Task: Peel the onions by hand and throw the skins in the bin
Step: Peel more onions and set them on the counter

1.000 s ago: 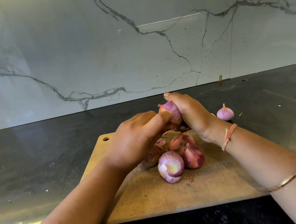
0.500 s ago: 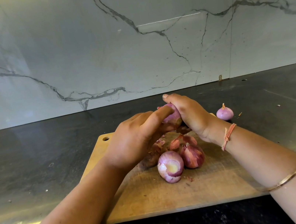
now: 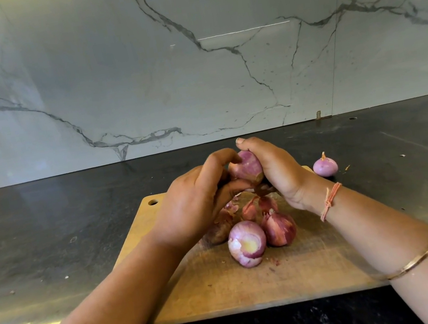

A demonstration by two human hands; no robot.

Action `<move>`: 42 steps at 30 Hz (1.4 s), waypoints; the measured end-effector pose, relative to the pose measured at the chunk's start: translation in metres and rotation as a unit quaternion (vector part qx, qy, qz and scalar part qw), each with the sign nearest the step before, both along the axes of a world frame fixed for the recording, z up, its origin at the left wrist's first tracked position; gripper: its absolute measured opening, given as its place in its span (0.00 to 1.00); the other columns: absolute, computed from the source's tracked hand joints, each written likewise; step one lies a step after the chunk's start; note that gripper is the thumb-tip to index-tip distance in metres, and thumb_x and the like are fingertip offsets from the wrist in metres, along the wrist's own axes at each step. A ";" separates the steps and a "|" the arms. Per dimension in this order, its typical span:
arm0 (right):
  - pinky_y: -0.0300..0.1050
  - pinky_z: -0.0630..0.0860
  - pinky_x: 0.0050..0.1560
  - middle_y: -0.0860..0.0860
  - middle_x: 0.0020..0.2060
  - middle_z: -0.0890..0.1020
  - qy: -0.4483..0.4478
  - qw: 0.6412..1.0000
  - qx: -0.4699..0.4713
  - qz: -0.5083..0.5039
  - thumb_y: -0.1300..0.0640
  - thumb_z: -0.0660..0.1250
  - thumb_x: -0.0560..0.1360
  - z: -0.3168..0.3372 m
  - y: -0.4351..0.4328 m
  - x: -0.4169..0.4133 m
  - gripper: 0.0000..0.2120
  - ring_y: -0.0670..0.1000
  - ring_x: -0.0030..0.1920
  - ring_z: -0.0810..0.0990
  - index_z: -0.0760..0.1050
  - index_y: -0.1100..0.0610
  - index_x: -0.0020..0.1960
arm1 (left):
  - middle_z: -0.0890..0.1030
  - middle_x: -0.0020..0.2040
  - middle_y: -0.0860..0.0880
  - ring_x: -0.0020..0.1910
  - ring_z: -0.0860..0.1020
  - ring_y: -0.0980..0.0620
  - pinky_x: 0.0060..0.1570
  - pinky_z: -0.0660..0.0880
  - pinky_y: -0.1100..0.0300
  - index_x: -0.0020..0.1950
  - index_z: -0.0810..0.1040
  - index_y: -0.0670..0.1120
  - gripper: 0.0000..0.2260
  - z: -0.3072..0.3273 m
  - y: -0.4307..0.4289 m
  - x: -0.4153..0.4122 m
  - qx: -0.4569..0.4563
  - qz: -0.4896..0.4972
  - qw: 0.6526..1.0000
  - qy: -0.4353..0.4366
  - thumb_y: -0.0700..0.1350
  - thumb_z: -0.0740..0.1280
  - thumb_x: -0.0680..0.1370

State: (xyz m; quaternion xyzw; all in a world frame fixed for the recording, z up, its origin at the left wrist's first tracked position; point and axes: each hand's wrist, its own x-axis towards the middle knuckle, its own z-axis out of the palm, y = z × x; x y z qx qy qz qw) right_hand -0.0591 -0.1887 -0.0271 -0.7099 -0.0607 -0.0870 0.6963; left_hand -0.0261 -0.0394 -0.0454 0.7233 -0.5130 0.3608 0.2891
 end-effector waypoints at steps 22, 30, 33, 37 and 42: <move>0.32 0.66 0.27 0.47 0.25 0.74 -0.026 0.999 -0.024 -0.006 0.41 0.54 0.80 0.003 -0.001 -0.002 0.25 0.42 0.27 0.72 0.73 0.51 0.30 | 0.77 0.42 0.52 0.40 0.72 0.58 0.36 0.70 0.64 0.51 0.68 0.50 0.08 0.003 0.002 0.009 -0.023 0.010 1.000 -0.008 0.52 0.61 0.78; 0.39 0.65 0.29 0.54 0.41 0.78 -0.093 0.995 0.001 0.046 0.49 0.60 0.73 -0.003 -0.009 0.009 0.12 0.51 0.35 0.71 0.75 0.55 0.51 | 0.80 0.45 0.58 0.41 0.80 0.60 0.40 0.78 0.65 0.60 0.73 0.51 0.16 0.004 0.003 0.004 -0.087 0.028 0.978 0.190 0.48 0.70 0.75; 0.37 0.70 0.34 0.53 0.48 0.81 -0.108 0.993 -0.023 0.041 0.53 0.64 0.71 -0.006 -0.010 0.010 0.13 0.46 0.40 0.77 0.78 0.49 0.54 | 0.82 0.45 0.58 0.39 0.81 0.60 0.40 0.78 0.66 0.59 0.73 0.55 0.15 0.006 0.001 0.002 -0.125 0.012 0.958 0.257 0.43 0.70 0.75; 0.35 0.74 0.51 0.51 0.56 0.80 -0.118 0.989 -0.041 0.078 0.61 0.66 0.70 -0.007 -0.013 0.008 0.21 0.45 0.54 0.79 0.74 0.49 0.62 | 0.83 0.45 0.57 0.41 0.82 0.59 0.44 0.80 0.62 0.56 0.76 0.54 0.12 0.007 0.000 0.001 -0.169 0.001 0.935 0.312 0.41 0.69 0.75; 0.47 0.70 0.68 0.52 0.66 0.73 -0.161 0.965 -0.205 0.035 0.59 0.67 0.72 -0.010 -0.009 0.007 0.27 0.47 0.66 0.73 0.68 0.44 0.68 | 0.84 0.46 0.57 0.44 0.83 0.58 0.47 0.79 0.61 0.58 0.79 0.51 0.15 0.005 -0.001 0.005 -0.174 -0.010 0.918 0.356 0.45 0.69 0.71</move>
